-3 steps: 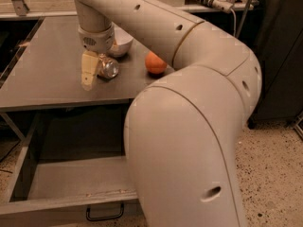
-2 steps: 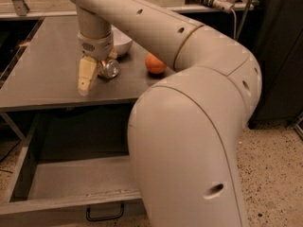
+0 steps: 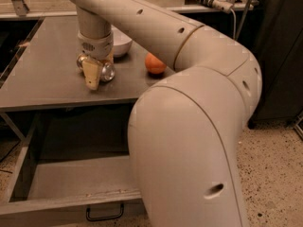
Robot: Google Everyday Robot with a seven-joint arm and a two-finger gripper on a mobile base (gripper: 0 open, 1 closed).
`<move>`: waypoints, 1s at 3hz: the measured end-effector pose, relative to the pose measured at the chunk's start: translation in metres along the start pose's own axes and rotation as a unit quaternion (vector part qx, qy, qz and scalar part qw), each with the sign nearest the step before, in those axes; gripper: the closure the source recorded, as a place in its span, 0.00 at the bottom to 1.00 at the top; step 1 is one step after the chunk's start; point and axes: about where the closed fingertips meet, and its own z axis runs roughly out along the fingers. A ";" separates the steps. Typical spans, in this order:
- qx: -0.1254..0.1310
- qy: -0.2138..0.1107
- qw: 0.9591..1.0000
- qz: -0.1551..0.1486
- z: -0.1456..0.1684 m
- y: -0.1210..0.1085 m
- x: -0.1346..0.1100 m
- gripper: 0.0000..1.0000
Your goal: Place orange can into top drawer
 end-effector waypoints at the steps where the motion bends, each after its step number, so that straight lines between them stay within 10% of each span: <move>1: 0.000 0.000 1.000 0.000 0.000 0.000 0.000 0.66; 3: 0.006 -0.004 1.000 -0.015 -0.007 0.005 0.001 1.00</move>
Offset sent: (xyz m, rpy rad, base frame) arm 0.0000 0.0000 0.0000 0.0000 0.0000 0.0000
